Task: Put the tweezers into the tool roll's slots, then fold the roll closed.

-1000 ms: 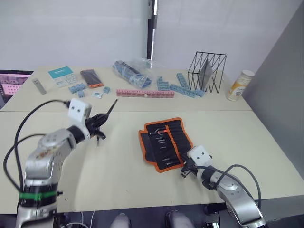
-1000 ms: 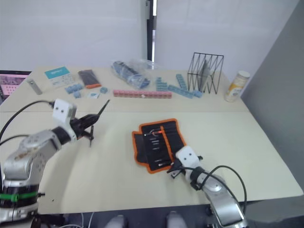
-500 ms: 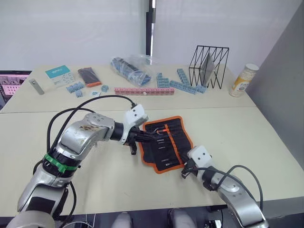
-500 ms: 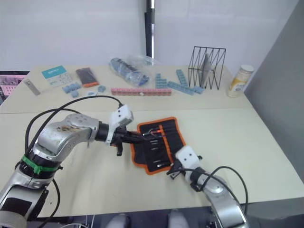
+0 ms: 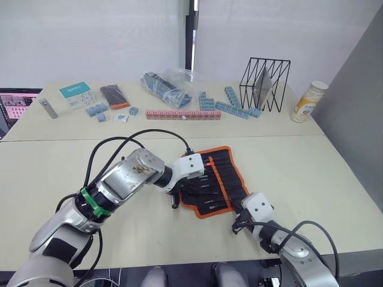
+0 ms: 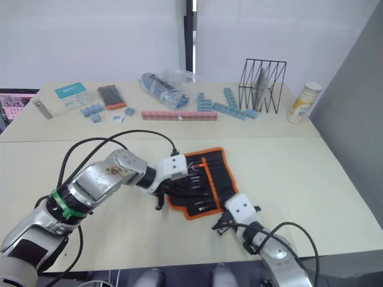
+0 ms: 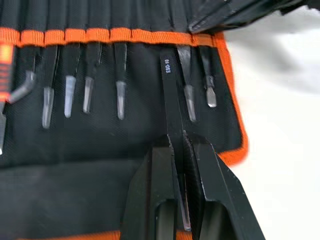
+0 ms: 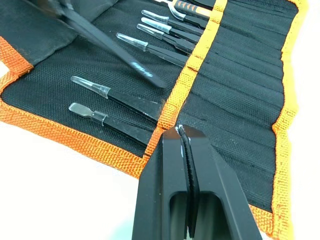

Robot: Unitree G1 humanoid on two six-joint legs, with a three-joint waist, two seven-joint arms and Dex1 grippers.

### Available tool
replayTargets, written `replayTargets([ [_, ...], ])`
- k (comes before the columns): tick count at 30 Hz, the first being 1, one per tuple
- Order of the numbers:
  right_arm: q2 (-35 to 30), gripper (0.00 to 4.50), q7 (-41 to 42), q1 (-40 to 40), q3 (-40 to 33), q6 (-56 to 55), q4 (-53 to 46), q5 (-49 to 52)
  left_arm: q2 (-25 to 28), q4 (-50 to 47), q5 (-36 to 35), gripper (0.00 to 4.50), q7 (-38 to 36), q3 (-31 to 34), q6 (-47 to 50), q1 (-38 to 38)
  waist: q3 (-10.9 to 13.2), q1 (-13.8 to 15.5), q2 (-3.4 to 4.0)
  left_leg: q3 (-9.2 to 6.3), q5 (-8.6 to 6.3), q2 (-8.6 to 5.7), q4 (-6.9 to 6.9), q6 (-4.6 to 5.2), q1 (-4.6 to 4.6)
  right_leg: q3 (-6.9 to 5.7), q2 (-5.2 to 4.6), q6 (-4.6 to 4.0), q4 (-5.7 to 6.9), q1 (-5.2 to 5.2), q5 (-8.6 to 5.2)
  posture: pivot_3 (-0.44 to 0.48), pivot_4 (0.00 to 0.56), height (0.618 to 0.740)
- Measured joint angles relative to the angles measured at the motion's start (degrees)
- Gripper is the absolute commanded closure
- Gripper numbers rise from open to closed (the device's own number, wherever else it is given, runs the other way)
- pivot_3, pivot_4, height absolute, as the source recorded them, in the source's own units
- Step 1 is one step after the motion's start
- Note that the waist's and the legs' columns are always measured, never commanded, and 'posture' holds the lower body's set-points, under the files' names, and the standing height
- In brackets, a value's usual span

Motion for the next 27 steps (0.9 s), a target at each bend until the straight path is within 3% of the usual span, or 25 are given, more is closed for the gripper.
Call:
replayTargets([
  [14, 0.4, 4.5, -1.4, -2.4, 1.3, 3.0, 0.2, -0.5, -2.2, 1.1, 5.5, 4.47, -1.1, -1.1, -3.5, -0.5, 0.0, -0.3, 0.0, 0.03, 0.07, 0.02, 0.22, 0.08, 0.14, 0.36, 0.22, -0.02, 0.44, 0.02, -0.01, 0.0, 0.15, 0.737],
  [27, 0.4, 4.5, -1.7, -2.8, 1.6, 3.7, 0.2, -0.5, 0.4, 0.9, 7.7, 4.47, -3.6, -1.6, -2.8, 0.0, 0.0, -0.4, 0.0, 0.02, 0.08, 0.08, 0.33, 0.09, 0.14, 0.66, 0.44, -0.03, 0.55, 0.03, -0.02, 0.0, 0.15, 0.737],
])
